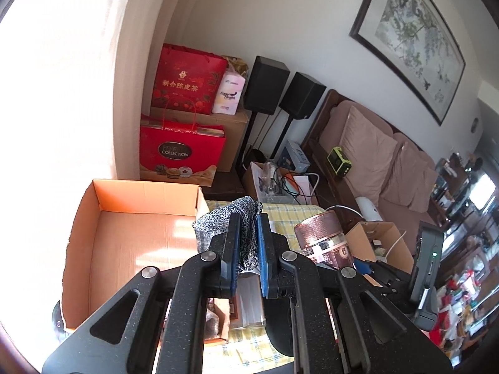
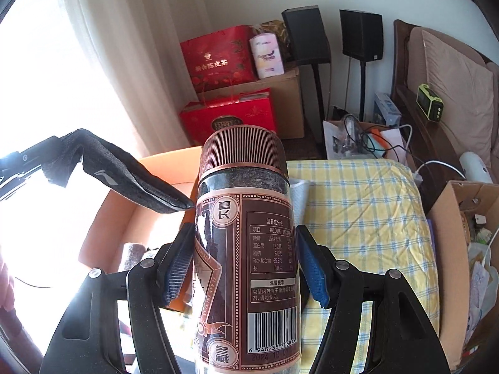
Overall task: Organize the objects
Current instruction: 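Carry the grey sock and coffee jar with both tools over the orange box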
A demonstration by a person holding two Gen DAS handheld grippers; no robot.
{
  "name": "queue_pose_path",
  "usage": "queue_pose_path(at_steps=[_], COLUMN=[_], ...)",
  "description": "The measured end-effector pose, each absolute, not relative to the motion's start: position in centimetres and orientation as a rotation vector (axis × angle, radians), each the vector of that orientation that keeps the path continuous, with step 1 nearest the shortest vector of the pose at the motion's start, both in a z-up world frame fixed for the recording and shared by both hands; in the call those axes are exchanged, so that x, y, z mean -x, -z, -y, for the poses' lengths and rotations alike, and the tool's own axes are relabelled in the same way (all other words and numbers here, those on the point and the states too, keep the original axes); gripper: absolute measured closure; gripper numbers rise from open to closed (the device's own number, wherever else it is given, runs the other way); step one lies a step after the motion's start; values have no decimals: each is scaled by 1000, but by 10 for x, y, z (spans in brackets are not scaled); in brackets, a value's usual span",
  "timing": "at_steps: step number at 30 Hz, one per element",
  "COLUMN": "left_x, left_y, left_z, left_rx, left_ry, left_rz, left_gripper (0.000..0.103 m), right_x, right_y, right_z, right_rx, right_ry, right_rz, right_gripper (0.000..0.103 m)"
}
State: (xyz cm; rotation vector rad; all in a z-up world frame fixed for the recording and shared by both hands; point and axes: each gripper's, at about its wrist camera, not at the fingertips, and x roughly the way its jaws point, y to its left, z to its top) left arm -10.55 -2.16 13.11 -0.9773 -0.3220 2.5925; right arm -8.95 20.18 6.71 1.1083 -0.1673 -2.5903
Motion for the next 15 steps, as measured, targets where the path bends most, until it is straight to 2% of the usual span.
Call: queue_pose_path(at_steps=[15], left_x=[128], left_y=[-82], left_z=[103], left_rx=[1146], left_ry=[-2695], left_rz=[358], left_gripper=[93], right_x=[131], right_y=[-56], right_z=[-95], right_rx=[-1108], right_ry=[2440], right_rz=[181], right_gripper=[37])
